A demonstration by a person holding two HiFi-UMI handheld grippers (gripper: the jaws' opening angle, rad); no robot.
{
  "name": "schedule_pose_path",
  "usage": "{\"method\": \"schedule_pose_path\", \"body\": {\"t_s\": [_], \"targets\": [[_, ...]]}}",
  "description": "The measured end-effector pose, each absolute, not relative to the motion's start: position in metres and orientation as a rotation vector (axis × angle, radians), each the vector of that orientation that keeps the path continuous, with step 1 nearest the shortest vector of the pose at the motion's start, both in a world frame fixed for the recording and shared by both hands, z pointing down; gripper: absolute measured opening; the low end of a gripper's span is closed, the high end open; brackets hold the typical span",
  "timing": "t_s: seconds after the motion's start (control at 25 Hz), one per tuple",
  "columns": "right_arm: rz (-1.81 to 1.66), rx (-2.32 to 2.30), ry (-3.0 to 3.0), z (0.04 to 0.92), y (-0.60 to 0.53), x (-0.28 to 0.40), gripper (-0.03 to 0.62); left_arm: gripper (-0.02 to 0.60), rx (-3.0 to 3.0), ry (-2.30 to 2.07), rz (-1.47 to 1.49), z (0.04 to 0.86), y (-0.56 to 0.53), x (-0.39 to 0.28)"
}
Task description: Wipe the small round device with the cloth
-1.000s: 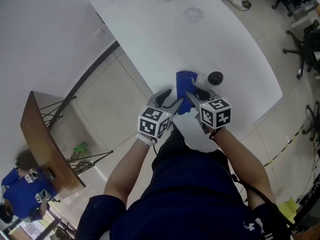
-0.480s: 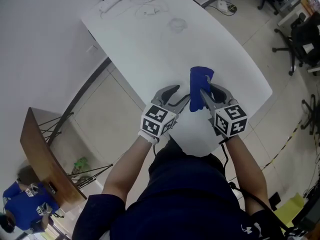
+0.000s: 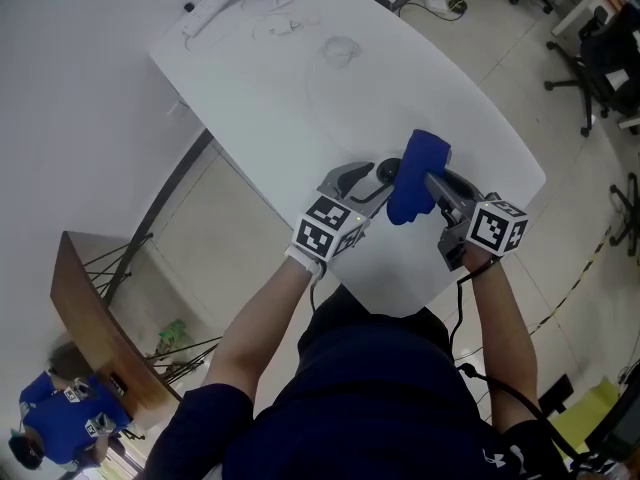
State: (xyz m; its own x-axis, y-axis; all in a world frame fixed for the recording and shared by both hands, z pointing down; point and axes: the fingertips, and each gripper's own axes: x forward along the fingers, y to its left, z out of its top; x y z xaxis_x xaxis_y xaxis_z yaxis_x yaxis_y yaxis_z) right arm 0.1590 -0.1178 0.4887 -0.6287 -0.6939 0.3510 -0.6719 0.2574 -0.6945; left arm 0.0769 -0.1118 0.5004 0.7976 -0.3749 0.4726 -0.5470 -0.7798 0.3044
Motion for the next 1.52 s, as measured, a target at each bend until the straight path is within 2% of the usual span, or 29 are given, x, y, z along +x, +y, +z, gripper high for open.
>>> {"method": "schedule_pose_path", "body": {"t_s": [0.16,0.36,0.72,0.88,1.0,1.16,1.52], "targets": [[-1.509,-1.258,2.358,0.524,-0.123,0.183,0.114,0.21,2.528,-0.696,0.563,0.513,-0.117,0.084],[-1.659,-1.191,2.314,0.56,-0.13,0.176,0.114,0.213,2.507,-0.679,0.578,0.524,-0.121,0.081],[-1.838,-1.476,2.505,0.617,-0.126,0.181,0.114,0.219,2.513,-0.752,0.676,0.538,-0.12,0.085],[-1.81,-1.513,2.525,0.604,-0.131,0.177,0.112,0.219,2.539,-0.781,0.676,0.531,-0.118,0.086],[-1.57,-1.594,2.622,0.568,-0.134,0.173,0.112,0.219,2.571,-0.771,0.714,0.531,-0.115,0.084],[-1.062,-1.748,2.897,0.521,-0.132,0.159,0.112,0.219,2.584,-0.771,0.713,0.527,-0.115,0.073],[0.583,-1.718,3.551,0.468,-0.099,0.085,0.114,0.206,2.42,-0.928,0.497,0.502,-0.133,0.032]]}}
